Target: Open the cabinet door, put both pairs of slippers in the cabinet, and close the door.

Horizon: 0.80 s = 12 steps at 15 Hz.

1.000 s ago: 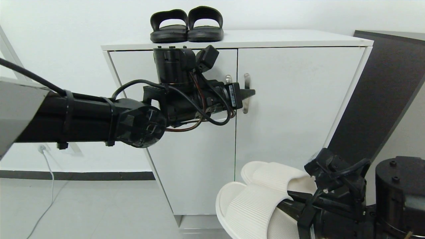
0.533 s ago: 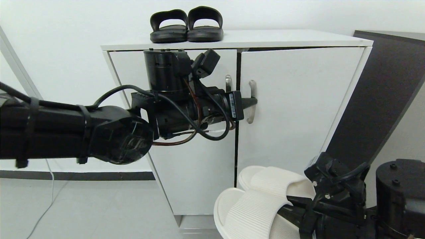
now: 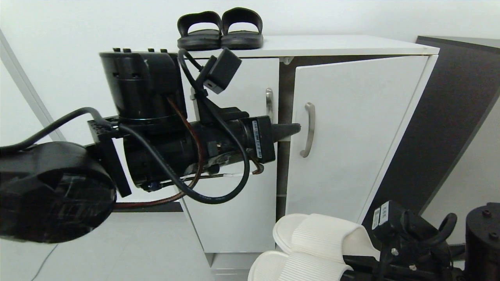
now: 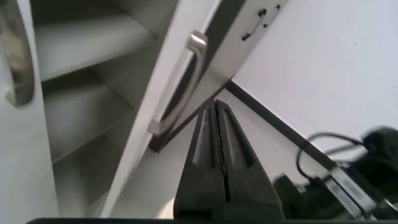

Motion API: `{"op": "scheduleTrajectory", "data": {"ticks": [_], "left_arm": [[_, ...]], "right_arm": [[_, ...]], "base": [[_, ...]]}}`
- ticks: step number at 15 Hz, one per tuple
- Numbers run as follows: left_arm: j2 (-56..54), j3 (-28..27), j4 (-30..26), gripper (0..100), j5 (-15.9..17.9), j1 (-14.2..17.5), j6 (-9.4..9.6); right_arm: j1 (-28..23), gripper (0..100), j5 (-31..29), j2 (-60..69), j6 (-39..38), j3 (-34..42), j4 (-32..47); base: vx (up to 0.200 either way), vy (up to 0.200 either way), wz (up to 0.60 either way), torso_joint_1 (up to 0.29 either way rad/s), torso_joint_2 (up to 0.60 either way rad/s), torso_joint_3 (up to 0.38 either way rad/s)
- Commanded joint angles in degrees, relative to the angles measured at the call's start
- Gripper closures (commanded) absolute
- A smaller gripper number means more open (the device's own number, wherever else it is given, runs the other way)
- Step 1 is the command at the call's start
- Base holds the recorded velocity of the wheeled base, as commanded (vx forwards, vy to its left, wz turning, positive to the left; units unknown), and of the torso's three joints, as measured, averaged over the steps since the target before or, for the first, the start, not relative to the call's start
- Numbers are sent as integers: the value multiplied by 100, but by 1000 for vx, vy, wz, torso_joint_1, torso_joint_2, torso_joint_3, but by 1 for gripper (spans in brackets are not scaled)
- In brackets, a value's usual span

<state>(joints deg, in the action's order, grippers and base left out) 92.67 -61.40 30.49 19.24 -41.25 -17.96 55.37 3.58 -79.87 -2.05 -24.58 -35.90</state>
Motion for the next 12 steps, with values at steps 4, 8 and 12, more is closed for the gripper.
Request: {"op": "scheduleTrajectory", "data": {"ticks": [4, 8, 12], "left_arm": [[199, -144, 361, 100, 54, 566, -50], [1095, -882, 722, 100, 54, 627, -243], [1411, -1278, 730, 100, 54, 610, -402]], "right_arm": [[44, 100, 2, 33, 11, 41, -5], [194, 100, -7, 42, 11, 146, -5], [281, 100, 2, 24, 249, 243, 4]], "base": [[0, 0, 0, 0, 0, 0], [0, 0, 0, 0, 0, 0], [0, 0, 0, 0, 0, 0]]}}
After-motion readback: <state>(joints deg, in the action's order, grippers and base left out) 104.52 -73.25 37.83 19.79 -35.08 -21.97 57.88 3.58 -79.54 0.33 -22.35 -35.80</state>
